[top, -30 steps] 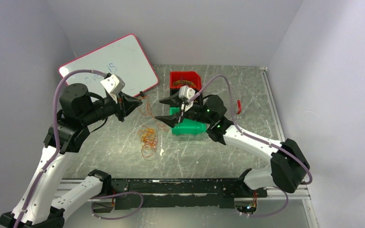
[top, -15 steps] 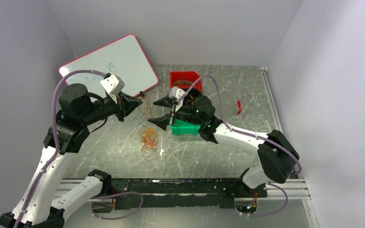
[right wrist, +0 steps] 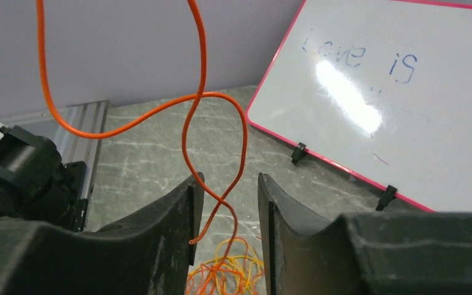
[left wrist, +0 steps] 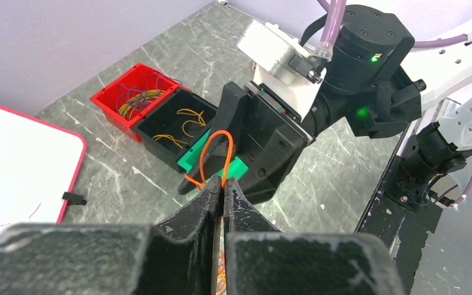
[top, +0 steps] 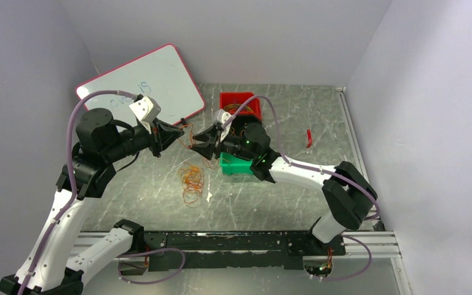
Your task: Untangle the cables
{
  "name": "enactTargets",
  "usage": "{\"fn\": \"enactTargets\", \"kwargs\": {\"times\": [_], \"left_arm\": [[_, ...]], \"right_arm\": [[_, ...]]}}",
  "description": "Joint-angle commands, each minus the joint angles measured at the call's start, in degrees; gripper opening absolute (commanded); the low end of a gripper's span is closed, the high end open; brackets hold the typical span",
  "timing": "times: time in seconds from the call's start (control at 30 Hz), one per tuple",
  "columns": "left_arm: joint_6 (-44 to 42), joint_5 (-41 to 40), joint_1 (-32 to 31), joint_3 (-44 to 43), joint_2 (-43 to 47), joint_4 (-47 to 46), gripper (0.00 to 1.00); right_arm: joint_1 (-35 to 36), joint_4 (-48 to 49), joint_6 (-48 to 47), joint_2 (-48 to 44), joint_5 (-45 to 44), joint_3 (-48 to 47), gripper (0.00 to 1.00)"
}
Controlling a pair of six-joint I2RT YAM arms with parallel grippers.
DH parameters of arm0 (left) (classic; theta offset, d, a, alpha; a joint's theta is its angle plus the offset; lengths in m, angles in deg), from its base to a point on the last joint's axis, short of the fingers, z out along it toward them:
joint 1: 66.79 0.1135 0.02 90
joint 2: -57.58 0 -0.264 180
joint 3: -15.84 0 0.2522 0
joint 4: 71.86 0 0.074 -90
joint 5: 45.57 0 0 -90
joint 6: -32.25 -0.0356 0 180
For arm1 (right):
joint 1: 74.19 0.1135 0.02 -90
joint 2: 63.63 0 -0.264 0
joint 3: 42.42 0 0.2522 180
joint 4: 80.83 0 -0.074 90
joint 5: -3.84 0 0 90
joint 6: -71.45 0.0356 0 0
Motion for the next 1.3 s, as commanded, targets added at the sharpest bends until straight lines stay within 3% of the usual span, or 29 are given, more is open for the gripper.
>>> {"fn": "enactTargets", "kwargs": {"times": [0.0, 0.17, 0.23, 0.33, 0.43, 0.77, 0.8, 0.83, 1.27], "left_arm": [[0.61, 0.62, 0.36, 0.95, 1.30, -2.04, 0.07], [1.78, -3.12, 0.36, 3.21, 3.15, -2.17, 0.07], [2.53, -4.86, 0.36, 4.29, 4.22, -2.17, 0.11], [4.41, -6.98, 0.42, 6.43, 6.41, -2.58, 0.18], [6.52, -9.42, 0.40, 8.55, 8.41, -2.62, 0.32], [8.47, -11.72, 0.36, 12.09, 11.26, -2.70, 0.57], [8.48, -11.56, 0.36, 12.09, 11.14, -2.62, 0.66], [8.59, -11.38, 0.36, 12.16, 11.07, -2.67, 0.68], [9.65, -14.60, 0.36, 15.17, 10.63, -1.80, 0.73]], "right_arm": [[0.33, 2.88, 0.73, -1.53, -1.99, -0.51, 0.35], [0.33, 3.25, 1.24, -3.55, -3.41, -0.34, 0.14], [0.31, 1.46, 1.49, -3.99, -3.08, -2.04, 0.00], [0.31, -0.67, 2.30, -4.68, -2.93, -4.75, 0.00], [0.36, -1.86, 3.63, -5.50, -5.73, -7.42, 0.00], [0.25, -9.18, 0.71, -9.98, -20.18, -12.36, 0.00], [0.23, -10.10, 0.22, -10.39, -22.11, -12.52, 0.00], [0.15, -11.17, -0.41, -10.71, -24.15, -12.79, 0.00], [-3.50, -20.06, -3.92, -12.32, -35.85, -13.12, 0.00]]}}
